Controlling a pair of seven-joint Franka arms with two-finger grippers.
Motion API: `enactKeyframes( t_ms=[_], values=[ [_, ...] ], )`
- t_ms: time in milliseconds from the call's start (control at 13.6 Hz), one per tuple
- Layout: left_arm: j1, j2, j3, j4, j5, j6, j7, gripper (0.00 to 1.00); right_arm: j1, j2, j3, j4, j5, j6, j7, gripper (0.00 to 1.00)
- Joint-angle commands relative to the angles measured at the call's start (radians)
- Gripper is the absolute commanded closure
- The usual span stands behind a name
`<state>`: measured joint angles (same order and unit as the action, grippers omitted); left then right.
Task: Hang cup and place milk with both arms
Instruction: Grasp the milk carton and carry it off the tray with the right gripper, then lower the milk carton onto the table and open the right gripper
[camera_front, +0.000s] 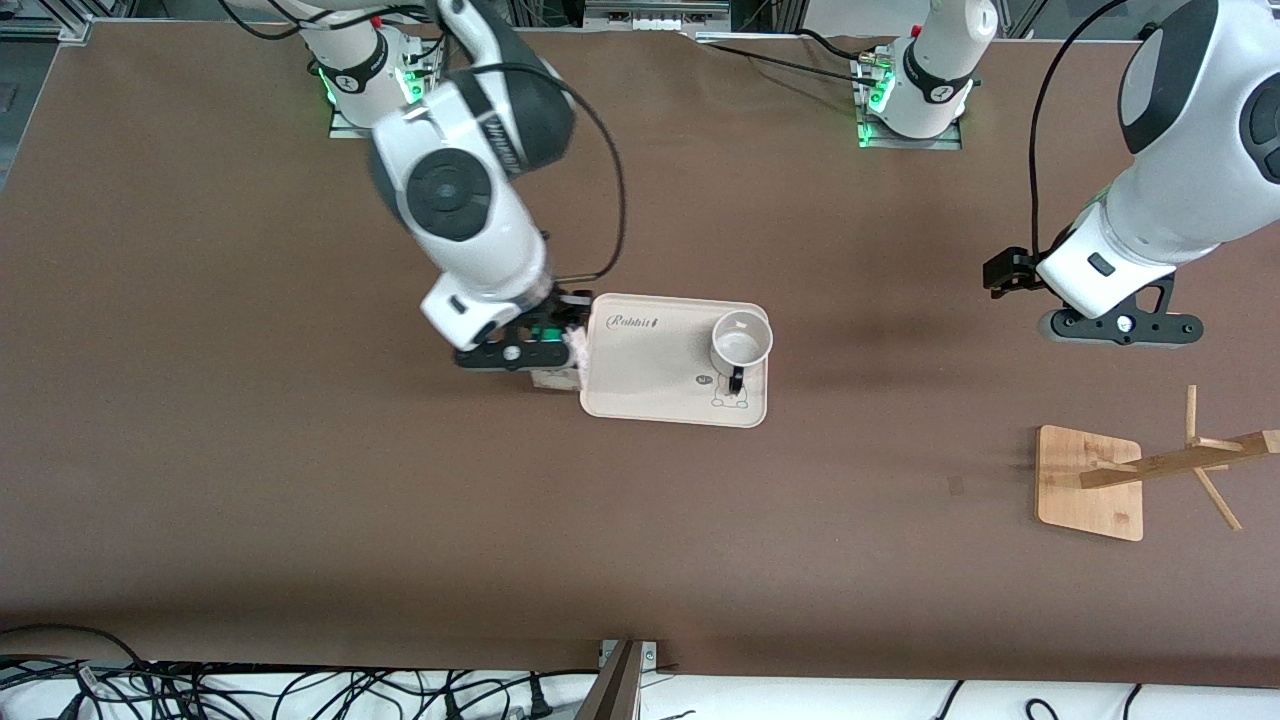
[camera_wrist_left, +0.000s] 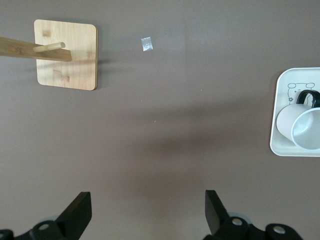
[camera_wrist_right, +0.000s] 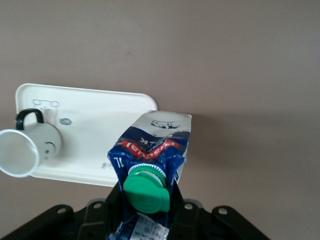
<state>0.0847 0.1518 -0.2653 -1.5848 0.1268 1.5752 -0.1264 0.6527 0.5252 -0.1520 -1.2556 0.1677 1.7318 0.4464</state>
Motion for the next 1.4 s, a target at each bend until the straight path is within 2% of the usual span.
enactKeyframes(
  t_ms=[0,220,367,514,661,1029,1102,1176,1249,1322],
  values=[
    [-0.003,0.002,-0.002,0.011,0.028,-0.024,0.018,0.00,-0.070,-0.072,-0.036,-0.089,0.023,-0.022,-0.186,0.65],
    [0.003,-0.001,-0.002,0.009,0.027,-0.055,0.018,0.00,-0.084,-0.145,-0.170,-0.233,0.024,0.003,-0.447,0.64],
    [0.009,-0.003,0.001,0.023,0.020,-0.107,0.013,0.00,-0.084,-0.160,-0.242,-0.301,0.038,0.011,-0.527,0.63],
    [0.007,-0.021,-0.005,0.023,0.028,-0.080,0.016,0.00,-0.084,-0.171,-0.296,-0.390,0.059,0.072,-0.595,0.61],
    [-0.003,0.020,-0.003,0.014,0.022,0.003,0.021,0.00,-0.085,-0.189,-0.316,-0.479,0.061,0.150,-0.624,0.61],
    [0.004,0.028,0.000,0.046,0.028,0.046,0.002,0.00,-0.085,-0.195,-0.324,-0.620,0.061,0.310,-0.627,0.61],
    [0.009,0.031,0.006,0.046,0.028,0.089,0.002,0.00,-0.085,-0.192,-0.324,-0.623,0.061,0.319,-0.626,0.53],
    [0.010,0.035,0.014,0.048,0.028,0.112,0.002,0.00,-0.085,-0.192,-0.324,-0.620,0.061,0.319,-0.626,0.22],
    [0.018,0.037,0.015,0.051,0.028,0.129,0.002,0.00,-0.085,-0.195,-0.324,-0.614,0.061,0.310,-0.618,0.00],
    [0.021,0.038,0.015,0.049,0.028,0.153,0.002,0.00,-0.084,-0.197,-0.324,-0.604,0.059,0.302,-0.606,0.00]
  ],
)
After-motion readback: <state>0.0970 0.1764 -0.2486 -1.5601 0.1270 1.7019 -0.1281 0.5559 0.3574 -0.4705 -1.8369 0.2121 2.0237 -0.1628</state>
